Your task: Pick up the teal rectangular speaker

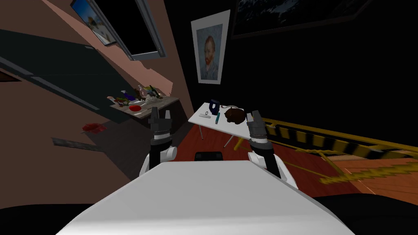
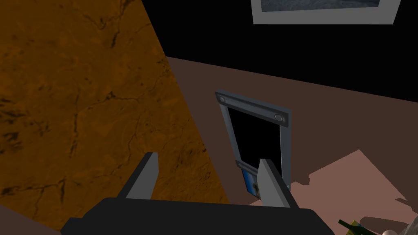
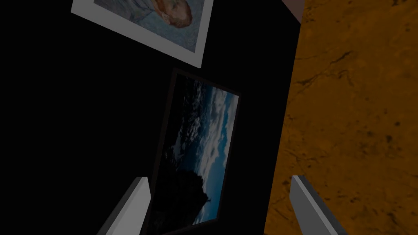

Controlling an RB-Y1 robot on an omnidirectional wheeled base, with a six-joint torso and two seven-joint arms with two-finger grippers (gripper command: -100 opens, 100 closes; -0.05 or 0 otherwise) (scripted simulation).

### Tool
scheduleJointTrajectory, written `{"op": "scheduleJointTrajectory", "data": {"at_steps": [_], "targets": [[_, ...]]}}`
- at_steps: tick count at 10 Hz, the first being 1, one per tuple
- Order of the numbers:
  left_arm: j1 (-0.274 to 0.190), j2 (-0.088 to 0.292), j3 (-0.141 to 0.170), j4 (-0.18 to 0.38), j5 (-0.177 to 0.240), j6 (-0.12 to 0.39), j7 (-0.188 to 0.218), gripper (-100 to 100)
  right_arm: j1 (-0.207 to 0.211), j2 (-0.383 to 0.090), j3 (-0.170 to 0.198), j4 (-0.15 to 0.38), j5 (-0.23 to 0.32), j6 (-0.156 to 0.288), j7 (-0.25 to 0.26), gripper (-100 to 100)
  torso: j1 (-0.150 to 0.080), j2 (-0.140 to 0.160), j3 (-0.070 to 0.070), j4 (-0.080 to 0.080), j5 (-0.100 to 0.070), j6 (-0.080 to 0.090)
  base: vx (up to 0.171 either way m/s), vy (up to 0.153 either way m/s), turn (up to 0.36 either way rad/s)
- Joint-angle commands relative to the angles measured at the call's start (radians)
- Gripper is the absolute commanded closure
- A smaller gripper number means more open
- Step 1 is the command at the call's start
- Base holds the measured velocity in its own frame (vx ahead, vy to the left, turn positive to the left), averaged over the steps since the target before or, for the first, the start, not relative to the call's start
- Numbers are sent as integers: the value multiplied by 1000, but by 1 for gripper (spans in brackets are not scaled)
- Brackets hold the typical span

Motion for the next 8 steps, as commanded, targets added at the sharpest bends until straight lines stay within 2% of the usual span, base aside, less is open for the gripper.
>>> {"op": "scheduleJointTrajectory", "data": {"at_steps": [1, 2, 3, 4, 5, 6, 7, 8], "targets": [[0, 0, 0, 0, 0, 0, 0, 0, 25, -50, -28, 20, 38, 8, 4, -100, 0, 0, 0, 0, 0, 0, -26, 15, 172], [0, 0, 0, 0, 0, 0, 0, 0, 51, -77, -53, 33, 73, 17, 7, -100, 0, 0, 0, 0, 0, 0, -42, 23, 281], [0, 0, 0, 0, 0, 0, 0, 0, 51, -102, -53, 33, 74, 17, 7, -100, 0, 1, 0, 0, 0, 0, -34, 12, 84], [0, 0, 0, 0, 0, 0, 0, 0, 80, -135, -79, 48, 112, 25, 10, -100, 0, 1, 0, 0, 0, 0, -28, 16, 175], [0, 0, 0, 0, 0, 0, 0, 0, 80, -153, -79, 48, 112, 25, 10, -100, 0, 0, 0, 0, 0, 0, -20, 12, 98], [0, 0, 0, 0, 0, 0, 0, 0, 109, -187, -106, 63, 152, 33, 14, -100, 0, 0, 0, 0, 0, 0, -24, 17, 212], [0, 0, 0, 0, 0, 0, 0, 0, 109, -205, -106, 63, 152, 33, 14, -100, 0, 0, 0, 0, 0, 0, -19, 11, 90], [0, 0, 0, 0, 0, 0, 0, 0, 139, -241, -134, 80, 193, 40, 17, -100, 0, 0, 0, 0, 0, 0, -23, 18, 166]]}}
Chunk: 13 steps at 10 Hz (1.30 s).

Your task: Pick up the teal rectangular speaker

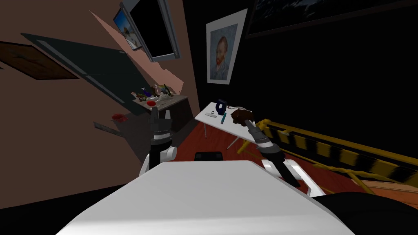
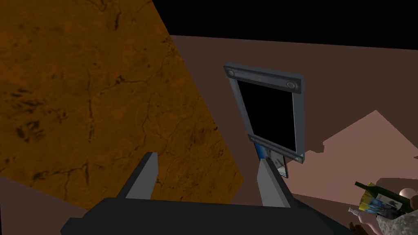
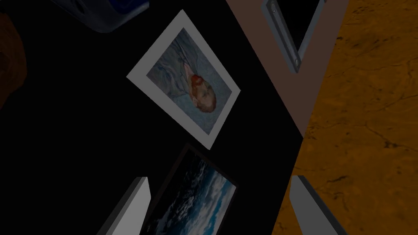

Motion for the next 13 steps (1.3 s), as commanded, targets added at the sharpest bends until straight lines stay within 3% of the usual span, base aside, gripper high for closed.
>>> {"op": "scheduleJointTrajectory", "data": {"at_steps": [1, 4, 5, 6, 7, 8, 9, 12, 13], "targets": [[0, 0, 0, 0, 0, 0, 0, 0, 22, -34, -11, 5, 23, 1, 5, -100, 0, 0, 0, 0, 0, 0, -18, 12, 114], [0, 0, 0, 0, 0, 0, 0, 0, 85, -127, -67, 39, 109, 13, 12, -100, 0, 0, 0, 0, 0, 0, -17, 15, 185], [0, 0, 0, 0, 0, 0, 0, 0, 85, -151, -67, 39, 109, 13, 12, -100, 0, 0, 0, 0, 0, 0, -13, 9, 111], [0, 0, 0, 0, 0, 0, 0, 0, 118, -188, -95, 57, 151, 17, 15, -100, 0, -1, 0, 0, 0, 1, -17, 13, 219], [0, 0, 0, 0, 0, 0, 0, 0, 118, -213, -95, 57, 153, 17, 15, -100, 0, -1, 0, 0, 0, 0, -11, 7, 113], [0, 0, 0, 0, 0, 0, 0, 0, 150, -248, -123, 76, 197, 20, 18, -100, 0, -1, 0, 0, 0, 1, -8, 15, 186], [0, 0, 0, 0, 0, 0, 0, 0, 150, -276, -123, 76, 198, 20, 18, -100, 0, -1, -1, 0, 0, 0, -6, 9, 137], [0, 0, 0, 0, 0, 0, 0, 0, 216, -371, -178, 114, 285, 23, 25, -100, -1, -2, -1, 0, 0, 1, -4, 9, 192], [0, 0, 0, 0, 0, 0, 0, 0, 216, -402, -178, 114, 290, 23, 25, -100, 0, -2, -1, 0, 0, 0, 0, 4, 130]]}}
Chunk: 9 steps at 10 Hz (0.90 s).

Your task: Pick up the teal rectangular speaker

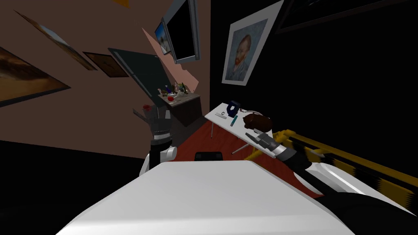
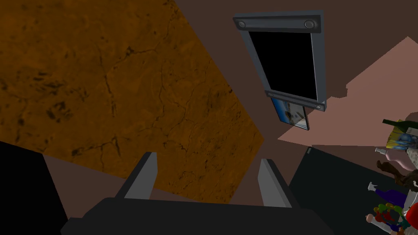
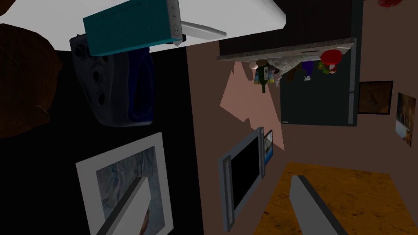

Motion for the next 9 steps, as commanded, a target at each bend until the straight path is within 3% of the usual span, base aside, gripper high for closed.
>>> {"op": "scheduleJointTrajectory", "data": {"at_steps": [1, 3, 4, 5, 6, 9], "targets": [[0, 0, 0, 0, 0, 0, 0, 0, 41, -50, -35, 23, 50, -5, 4, -100, 0, 0, 0, 0, 0, 0, 2, 8, 220], [0, 0, 0, 0, 0, 0, 0, 0, 41, -89, -35, 23, 53, -5, 4, -100, 0, 0, 0, 0, 0, 0, 1, 1, 58], [0, 0, 0, 0, 0, 0, 0, 0, 74, -127, -61, 42, 99, -7, 7, -100, 0, 0, 0, 0, 0, 0, 3, 8, 241], [0, 0, 0, 0, 0, 0, 0, 0, 74, -156, -61, 42, 99, -7, 7, -100, 0, 0, 0, 0, 0, -1, 5, -1, 134], [0, 0, 0, 0, 0, 0, 0, 0, 107, -189, -87, 62, 142, -10, 10, -100, 0, 0, 0, 0, 0, 0, 8, 0, 191], [0, 0, 0, 0, 0, 0, 0, 0, 139, -274, -111, 82, 190, -14, 13, -100, 0, -1, -1, 0, 0, 0, 9, -5, 170]]}}
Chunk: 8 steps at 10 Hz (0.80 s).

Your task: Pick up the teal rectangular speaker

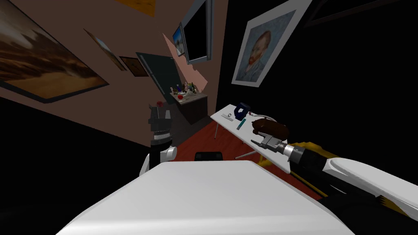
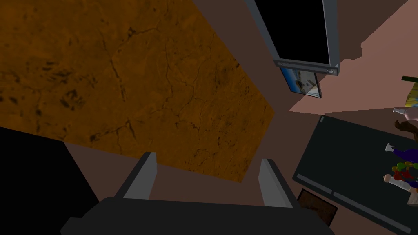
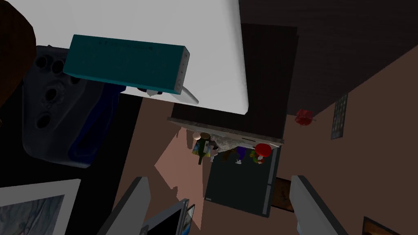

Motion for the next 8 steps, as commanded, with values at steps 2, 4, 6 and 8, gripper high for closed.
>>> {"op": "scheduleJointTrajectory", "data": {"at_steps": [2, 4, 6, 8], "targets": [[0, 0, 0, 0, 0, 0, 0, 0, 34, -75, -21, 18, 55, 5, 0, -100, 0, 0, 0, 0, 0, 0, 7, -2, 72], [0, 0, 0, 0, 0, 0, 0, 0, 65, -139, -43, 37, 98, -3, 2, -100, 0, 0, 0, 0, 0, 0, 11, -10, 191], [0, 0, 0, 0, 0, 0, 0, 0, 95, -201, -64, 57, 142, -11, 4, -100, -1, 0, 0, 0, 0, 0, 14, -17, 177], [0, 0, 0, 0, 0, 0, 0, 0, 125, -264, -84, 76, 184, -21, 6, -100, 0, -1, 0, 0, 0, 0, 16, -18, 154]]}}
